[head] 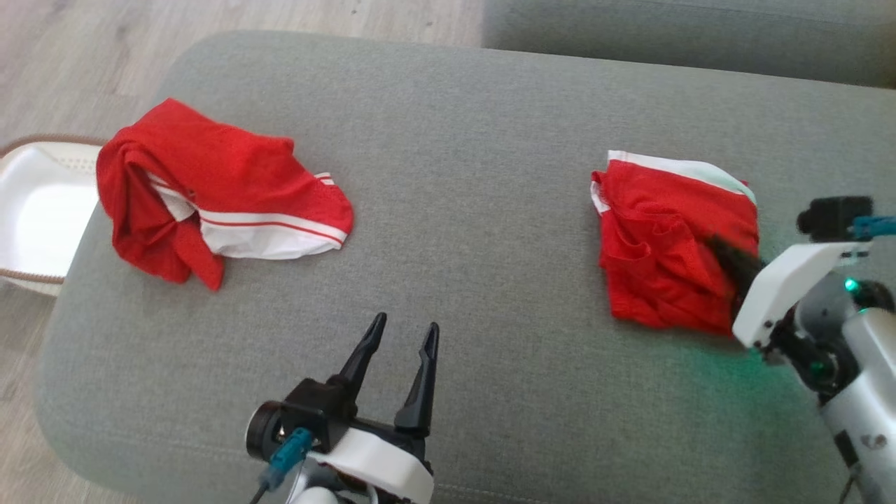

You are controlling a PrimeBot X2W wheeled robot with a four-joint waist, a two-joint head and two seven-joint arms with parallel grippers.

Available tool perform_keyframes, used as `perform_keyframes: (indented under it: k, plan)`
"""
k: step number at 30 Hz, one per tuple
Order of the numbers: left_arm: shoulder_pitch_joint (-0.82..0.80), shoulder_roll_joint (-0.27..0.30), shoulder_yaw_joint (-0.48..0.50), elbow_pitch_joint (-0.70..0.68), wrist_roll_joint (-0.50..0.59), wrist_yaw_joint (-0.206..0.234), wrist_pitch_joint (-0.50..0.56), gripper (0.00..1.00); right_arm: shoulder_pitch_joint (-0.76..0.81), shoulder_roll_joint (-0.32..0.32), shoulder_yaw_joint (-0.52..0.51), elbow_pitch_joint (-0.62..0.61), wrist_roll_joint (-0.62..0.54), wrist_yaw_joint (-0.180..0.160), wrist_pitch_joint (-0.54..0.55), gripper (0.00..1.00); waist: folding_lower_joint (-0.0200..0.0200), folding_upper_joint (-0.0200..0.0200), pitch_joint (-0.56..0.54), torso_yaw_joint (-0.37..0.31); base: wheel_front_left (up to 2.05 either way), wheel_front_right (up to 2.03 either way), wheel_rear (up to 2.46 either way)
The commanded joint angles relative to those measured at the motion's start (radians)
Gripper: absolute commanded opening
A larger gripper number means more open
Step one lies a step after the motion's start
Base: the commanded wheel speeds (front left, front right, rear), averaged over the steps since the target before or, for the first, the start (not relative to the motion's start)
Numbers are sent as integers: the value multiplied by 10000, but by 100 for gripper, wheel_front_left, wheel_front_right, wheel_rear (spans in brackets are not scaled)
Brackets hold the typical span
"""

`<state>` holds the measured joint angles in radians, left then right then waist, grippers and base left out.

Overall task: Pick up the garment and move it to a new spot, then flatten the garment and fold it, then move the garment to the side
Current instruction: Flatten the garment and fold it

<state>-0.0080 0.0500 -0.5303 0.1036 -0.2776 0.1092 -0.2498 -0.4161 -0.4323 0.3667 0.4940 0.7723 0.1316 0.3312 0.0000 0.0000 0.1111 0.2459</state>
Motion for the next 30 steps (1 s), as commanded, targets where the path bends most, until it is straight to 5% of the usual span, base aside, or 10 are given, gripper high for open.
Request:
perform_keyframes:
  k: [1,10,19,20,21,22,24,30]
  plan:
    - [-424,3,215,-396,-153,65,-120,100,-246,-158,322,-8,172,-9,73,0,0,0,43,53,0,0,0]
    - [-511,3,104,-462,-288,193,-120,100,-329,498,2291,-63,1857,-9,-82,0,0,0,-119,-214,0,0,0]
    - [-339,3,376,-330,-105,145,-120,100,-60,968,5032,-801,2832,-9,-2003,0,0,0,-709,-690,0,0,0]
    - [-279,3,465,-345,-70,156,-120,100,-39,989,5223,-797,2865,-9,-2340,9,0,0,-824,-736,0,0,0]
    - [-195,3,583,-367,-32,177,-120,100,-16,1004,5372,-766,2862,-9,-2723,33,0,0,-942,-796,0,0,0]
    - [-86,3,727,-393,-7,208,-120,100,10,1008,5513,-708,2830,-9,-3090,70,0,0,-1060,-860,0,0,0]
    - [185,3,1078,-472,39,274,-120,100,80,986,5755,-517,2688,-9,-3789,100,0,0,-1326,-1029,0,0,0]
    - [1065,3,2068,-770,201,185,-120,100,142,995,5628,727,1911,-9,-5435,100,0,0,-1799,-1632,0,0,0]
